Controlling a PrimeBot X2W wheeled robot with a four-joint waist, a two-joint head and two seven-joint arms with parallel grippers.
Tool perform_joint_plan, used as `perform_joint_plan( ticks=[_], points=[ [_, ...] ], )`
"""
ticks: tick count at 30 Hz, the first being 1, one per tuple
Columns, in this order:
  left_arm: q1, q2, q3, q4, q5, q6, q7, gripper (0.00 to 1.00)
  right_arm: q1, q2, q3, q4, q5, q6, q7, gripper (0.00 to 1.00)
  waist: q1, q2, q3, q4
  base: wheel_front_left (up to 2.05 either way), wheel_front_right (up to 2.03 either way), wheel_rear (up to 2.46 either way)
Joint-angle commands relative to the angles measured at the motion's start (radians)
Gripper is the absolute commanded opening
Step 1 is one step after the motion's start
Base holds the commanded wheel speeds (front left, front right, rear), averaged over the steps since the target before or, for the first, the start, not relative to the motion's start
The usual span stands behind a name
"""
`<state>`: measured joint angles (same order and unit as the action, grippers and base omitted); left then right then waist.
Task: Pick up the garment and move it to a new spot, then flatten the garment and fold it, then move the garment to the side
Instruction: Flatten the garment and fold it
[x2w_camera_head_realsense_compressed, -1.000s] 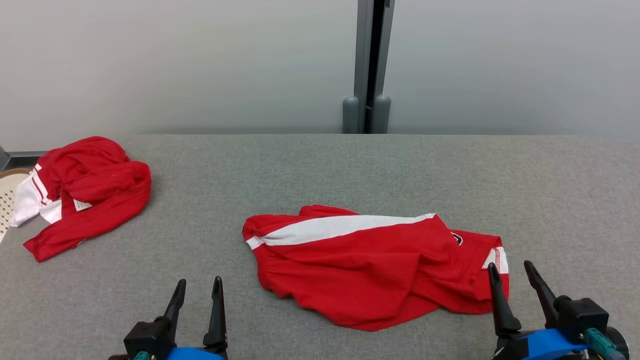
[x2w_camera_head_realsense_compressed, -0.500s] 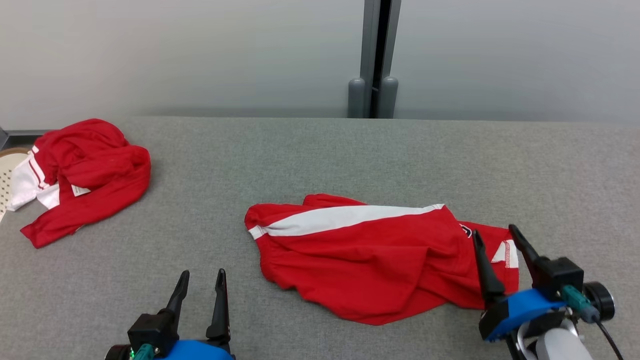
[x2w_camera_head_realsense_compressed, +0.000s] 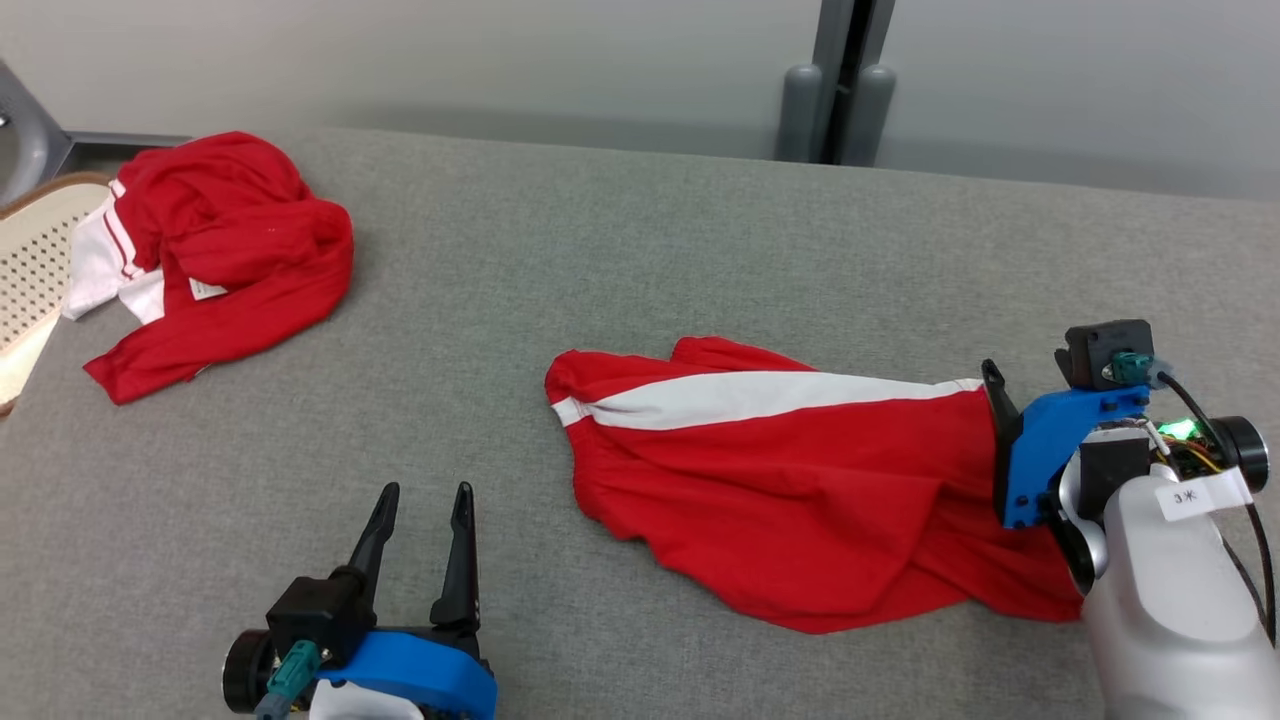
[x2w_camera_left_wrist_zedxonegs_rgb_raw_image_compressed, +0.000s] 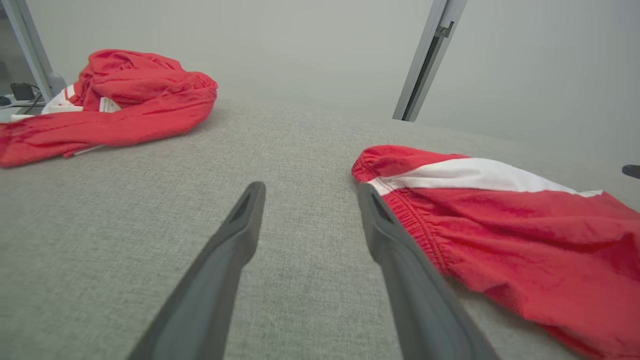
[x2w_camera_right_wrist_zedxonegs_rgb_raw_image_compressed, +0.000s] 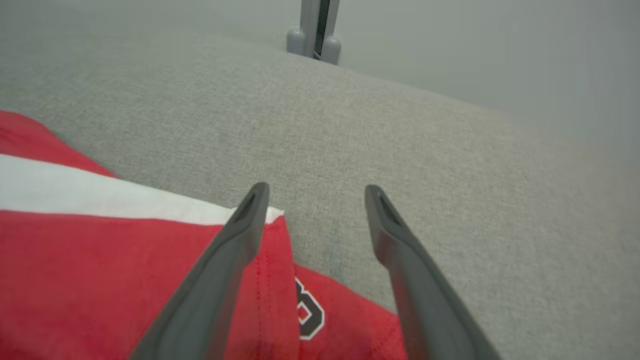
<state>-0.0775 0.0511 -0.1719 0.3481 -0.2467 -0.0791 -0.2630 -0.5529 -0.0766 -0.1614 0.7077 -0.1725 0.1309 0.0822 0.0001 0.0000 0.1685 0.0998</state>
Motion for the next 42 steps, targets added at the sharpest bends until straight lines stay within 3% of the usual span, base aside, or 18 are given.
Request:
perform_joint_plan(
  ticks=[1,9,11,13,19,21,22,29,37,42],
  points=[
    [-0.018,-0.001,0.0,-0.004,-0.007,0.006,-0.003,1.0,-0.028,-0.014,0.0,0.025,-0.01,0.0,0.03,1.0,-0.0001,0.0,0.027,0.027,0.0,0.0,0.0],
    [-0.033,-0.001,-0.018,-0.008,-0.018,0.019,-0.003,1.0,-0.096,-0.052,0.053,0.137,0.05,0.0,0.138,1.0,-0.0001,0.0,0.059,0.056,0.0,0.0,0.0],
    [-0.036,-0.001,-0.018,-0.008,-0.02,0.02,-0.003,1.0,-0.103,-0.056,0.071,0.153,0.063,0.0,0.158,0.7,-0.0001,0.0,0.06,0.057,0.0,0.0,0.0],
    [-0.036,-0.001,-0.016,-0.009,-0.02,0.022,-0.003,1.0,-0.107,-0.063,0.083,0.164,0.076,0.0,0.175,0.51,-0.0001,0.0,0.06,0.056,0.0,0.0,0.0],
    [-0.05,-0.001,-0.02,-0.009,-0.016,0.02,-0.003,1.0,-0.116,-0.078,0.124,0.19,0.125,0.0,0.221,0.33,-0.0001,0.0,0.059,0.056,0.0,0.0,0.0],
    [-0.062,-0.001,-0.024,-0.001,-0.017,0.012,-0.003,1.0,-0.124,-0.084,0.13,0.186,0.139,0.0,0.218,0.17,-0.0001,0.0,0.063,0.056,0.0,0.0,0.0],
    [-0.074,-0.001,-0.028,0.006,-0.012,0.008,-0.003,1.0,-0.129,-0.084,0.135,0.184,0.145,0.0,0.214,0.0,-0.0001,0.0,0.064,0.055,0.0,0.0,0.0],
    [-0.24,0.014,-0.087,0.159,-0.02,-0.038,0.056,1.0,-0.143,-0.08,0.196,0.16,0.184,0.0,0.166,0.0,-0.0001,0.0,0.068,0.026,0.0,0.0,0.0],
    [-0.394,0.042,-0.173,0.299,-0.194,-0.052,0.288,1.0,-0.159,-0.073,0.27,0.134,0.233,0.0,0.137,0.0,-0.0001,0.0,0.092,-0.04,0.0,0.0,0.0],
    [-0.429,0.064,-0.227,0.322,-0.266,-0.052,0.323,1.0,-0.163,-0.089,0.296,0.124,0.254,0.0,0.126,0.0,-0.0001,0.0,0.107,-0.062,0.0,0.0,0.0]
  ],
)
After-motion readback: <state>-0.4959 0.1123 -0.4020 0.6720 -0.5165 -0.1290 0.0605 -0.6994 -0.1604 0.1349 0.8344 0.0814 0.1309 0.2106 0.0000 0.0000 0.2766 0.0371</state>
